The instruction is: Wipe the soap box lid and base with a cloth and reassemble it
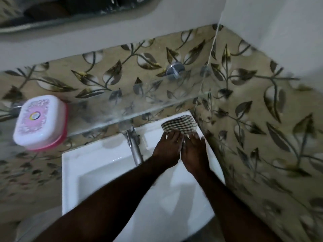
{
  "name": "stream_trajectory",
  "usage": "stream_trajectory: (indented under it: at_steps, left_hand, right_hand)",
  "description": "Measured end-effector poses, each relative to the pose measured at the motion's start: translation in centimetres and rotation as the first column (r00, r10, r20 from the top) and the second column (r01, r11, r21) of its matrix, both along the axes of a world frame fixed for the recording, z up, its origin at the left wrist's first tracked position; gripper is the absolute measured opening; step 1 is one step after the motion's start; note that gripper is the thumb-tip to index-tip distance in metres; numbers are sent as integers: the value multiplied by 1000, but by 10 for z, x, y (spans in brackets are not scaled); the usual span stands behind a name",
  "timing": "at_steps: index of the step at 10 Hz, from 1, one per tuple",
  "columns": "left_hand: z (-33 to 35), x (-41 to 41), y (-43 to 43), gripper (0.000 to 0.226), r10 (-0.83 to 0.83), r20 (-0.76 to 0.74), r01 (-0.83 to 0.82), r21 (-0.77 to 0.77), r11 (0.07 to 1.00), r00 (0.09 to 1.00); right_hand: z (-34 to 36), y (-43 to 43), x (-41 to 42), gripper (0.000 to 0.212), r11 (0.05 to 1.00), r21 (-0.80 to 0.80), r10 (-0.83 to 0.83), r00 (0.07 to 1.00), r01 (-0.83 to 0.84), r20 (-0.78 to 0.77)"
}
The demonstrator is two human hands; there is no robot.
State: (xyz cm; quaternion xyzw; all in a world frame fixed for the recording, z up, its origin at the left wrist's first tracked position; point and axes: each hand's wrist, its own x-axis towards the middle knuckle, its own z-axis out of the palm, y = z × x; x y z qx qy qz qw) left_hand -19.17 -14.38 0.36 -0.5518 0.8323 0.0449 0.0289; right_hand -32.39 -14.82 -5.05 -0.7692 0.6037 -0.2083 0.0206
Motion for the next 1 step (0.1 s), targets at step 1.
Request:
stream_trajectory:
  at_steps: [1]
  left_hand:
    - [3,-2,25,54,-77,-59,73,-70,995,995]
  right_hand:
    - [11,27,-4,34,998,-63,-4,958,23,287]
